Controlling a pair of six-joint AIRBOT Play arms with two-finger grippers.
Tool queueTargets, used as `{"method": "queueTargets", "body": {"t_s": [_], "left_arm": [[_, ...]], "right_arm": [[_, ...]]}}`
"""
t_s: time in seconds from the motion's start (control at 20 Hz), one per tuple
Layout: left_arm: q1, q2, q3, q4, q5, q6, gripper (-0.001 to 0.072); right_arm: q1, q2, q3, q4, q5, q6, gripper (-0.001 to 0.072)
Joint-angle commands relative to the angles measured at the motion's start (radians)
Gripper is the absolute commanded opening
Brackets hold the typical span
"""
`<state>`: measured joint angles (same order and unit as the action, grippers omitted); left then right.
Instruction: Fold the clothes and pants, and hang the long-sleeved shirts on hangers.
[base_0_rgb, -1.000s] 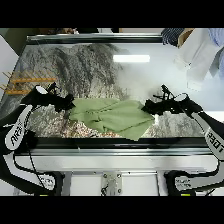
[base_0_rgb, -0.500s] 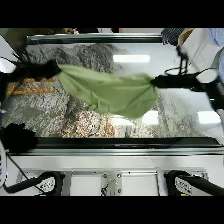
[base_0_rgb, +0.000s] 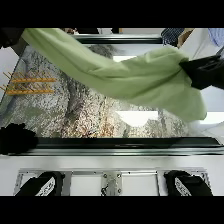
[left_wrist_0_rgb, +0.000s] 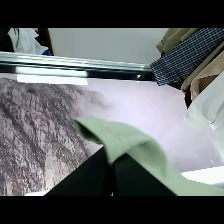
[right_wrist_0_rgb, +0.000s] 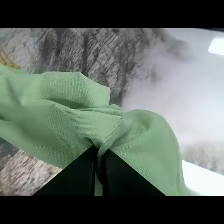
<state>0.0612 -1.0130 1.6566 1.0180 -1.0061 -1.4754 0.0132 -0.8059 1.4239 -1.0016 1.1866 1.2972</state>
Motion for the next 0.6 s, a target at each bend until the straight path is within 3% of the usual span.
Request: {"method": "queueTargets", "body": {"t_s": [0.0,0.2,0.25,0.3,0.35,0.4,0.55], "left_arm": [[-0.001,-0.006,-0.103,0.020,-0.004,-0.006,0.0010],[-0.001,-0.138,-0.269,0.063,-0.014,-0.014,0.0010],[-0.002,-0.176,-0.303,0.063,-0.010,-0.014,0.0010],[-0.002,-0.220,-0.329,0.063,-0.013,-0.014,0.0010],[-0.001,-0.257,-0.344,0.063,-0.016,-0.014,0.0010],[-0.001,-0.289,-0.356,0.064,-0.017,-0.014,0.0010],[-0.001,-0.349,-0.371,0.064,-0.022,-0.015,0.0010]], "right_arm": [[0.091,0.025,-0.087,-0.039,0.086,0.097,0.0014],[0.244,-0.038,-0.362,-0.061,-0.014,0.148,0.0016],[0.266,-0.069,-0.409,-0.061,-0.056,0.147,0.0057],[0.276,-0.111,-0.433,-0.061,-0.085,0.147,0.0310],[0.274,-0.151,-0.431,-0.061,-0.092,0.140,0.0611],[0.258,-0.181,-0.430,-0.063,-0.109,0.113,0.0715],[0.143,-0.233,-0.431,-0.145,-0.131,0.099,0.0714]]}}
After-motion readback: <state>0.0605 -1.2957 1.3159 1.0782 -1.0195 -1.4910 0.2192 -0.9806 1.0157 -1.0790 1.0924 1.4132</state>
